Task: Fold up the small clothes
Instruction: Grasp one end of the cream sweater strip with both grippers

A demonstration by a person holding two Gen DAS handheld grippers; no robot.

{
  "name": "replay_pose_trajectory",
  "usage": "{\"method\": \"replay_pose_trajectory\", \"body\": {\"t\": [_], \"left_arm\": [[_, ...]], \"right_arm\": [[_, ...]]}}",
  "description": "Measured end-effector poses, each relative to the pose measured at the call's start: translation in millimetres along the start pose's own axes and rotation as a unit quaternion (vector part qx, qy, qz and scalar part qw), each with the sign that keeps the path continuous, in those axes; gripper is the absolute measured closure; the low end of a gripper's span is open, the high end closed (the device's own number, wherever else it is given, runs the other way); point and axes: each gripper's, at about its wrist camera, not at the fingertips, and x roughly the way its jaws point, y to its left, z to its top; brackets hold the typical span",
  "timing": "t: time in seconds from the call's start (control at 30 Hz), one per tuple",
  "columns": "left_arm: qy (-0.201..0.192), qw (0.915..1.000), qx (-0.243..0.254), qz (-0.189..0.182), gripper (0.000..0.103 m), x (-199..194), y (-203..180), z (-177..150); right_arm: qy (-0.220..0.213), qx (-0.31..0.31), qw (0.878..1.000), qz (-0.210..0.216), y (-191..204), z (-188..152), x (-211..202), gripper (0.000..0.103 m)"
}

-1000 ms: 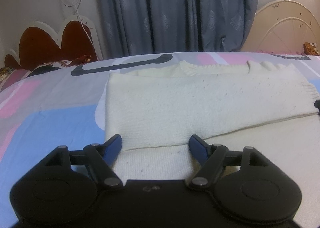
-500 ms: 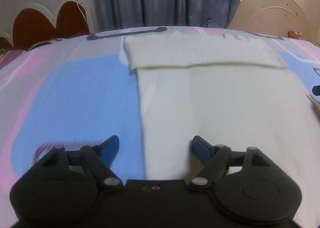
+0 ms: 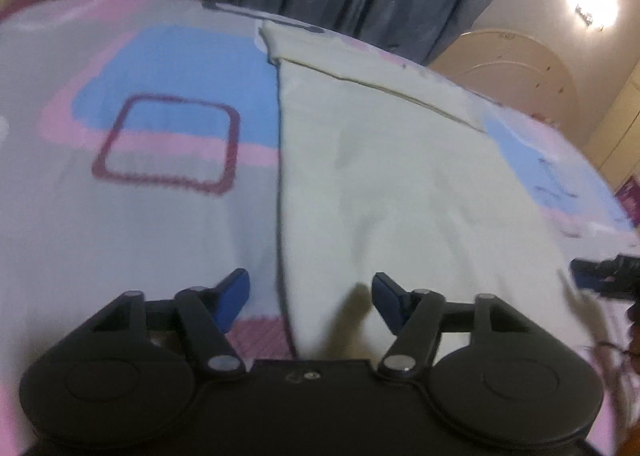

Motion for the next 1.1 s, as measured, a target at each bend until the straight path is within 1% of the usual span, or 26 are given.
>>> {"method": "replay_pose_trajectory", "body": {"t": [0.03,0.1,0.23,0.37,0.4,0.43,0.47,0.53,0.63,0.7,0.73,0.77,0.8,0.87,0.9,0.93,0.97,1.0,1.07,1.1], "left_arm": [[0.003,0.9998,-0.01,-0.015,0.045,-2,2,-3],[0.009,0.9981,-0.038,-0.049,0.046,-2,7,-7],[0.008,0.9936,-0.074,-0.086,0.049,-3,14,-17],[0.007,0.9867,-0.112,-0.118,0.051,4,25,-20],[0.007,0.9844,-0.123,-0.126,0.052,6,28,-19],[0.008,0.983,-0.13,-0.13,0.053,8,28,-20],[0.008,0.982,-0.133,-0.134,0.053,10,29,-21],[0.008,0.9816,-0.131,-0.139,0.053,13,28,-19],[0.009,0.9815,-0.126,-0.144,0.053,18,25,-14],[0.012,0.9813,-0.127,-0.145,0.053,19,23,-13],[0.013,0.9815,-0.125,-0.144,0.053,17,22,-14],[0.016,0.9822,-0.121,-0.143,0.053,15,21,-15],[0.018,0.9839,-0.113,-0.137,0.057,13,20,-16],[0.019,0.9868,-0.102,-0.124,0.065,11,19,-18],[0.018,0.9872,-0.104,-0.119,0.076,11,20,-18],[0.02,0.9879,-0.107,-0.111,0.096,12,22,-18],[0.019,0.9888,-0.109,-0.1,0.1,13,23,-17],[0.007,0.9877,-0.117,-0.103,0.101,9,27,-16],[-0.04,0.9809,-0.136,-0.133,0.101,-7,29,-15],[-0.055,0.9789,-0.139,-0.14,0.101,-13,30,-15]], "right_arm": [[0.0,0.011,1.0,0.007,-3,-3,-5,0.052],[0.001,0.03,0.999,0.024,-8,-13,-13,0.052],[0.001,0.04,0.998,0.043,-7,-27,-23,0.052],[0.004,0.044,0.997,0.06,-4,-37,-28,0.052],[0.003,0.053,0.996,0.067,-4,-38,-28,0.052],[0.002,0.062,0.995,0.073,-6,-41,-29,0.053],[0.002,0.073,0.994,0.082,-8,-42,-29,0.058],[0.002,0.096,0.991,0.097,-11,-42,-26,0.063],[-0.005,0.113,0.988,0.103,-14,-35,-20,0.069],[-0.013,0.122,0.986,0.111,-17,-26,-17,0.069],[-0.011,0.12,0.986,0.112,-17,-22,-15,0.07],[-0.006,0.113,0.988,0.109,-18,-21,-14,0.072],[0.003,0.1,0.99,0.103,-16,-18,-12,0.075],[0.018,0.074,0.993,0.089,-12,-17,-10,0.091],[0.023,0.067,0.994,0.087,-11,-16,-9,0.095],[0.023,0.063,0.994,0.088,-10,-16,-9,0.098],[0.02,0.057,0.994,0.089,-9,-15,-10,0.1],[0.012,0.049,0.995,0.09,-5,-12,-12,0.1],[-0.009,0.032,0.994,0.1,3,-7,-24,0.1],[-0.021,0.023,0.993,0.111,6,-9,-33,0.1]]}}
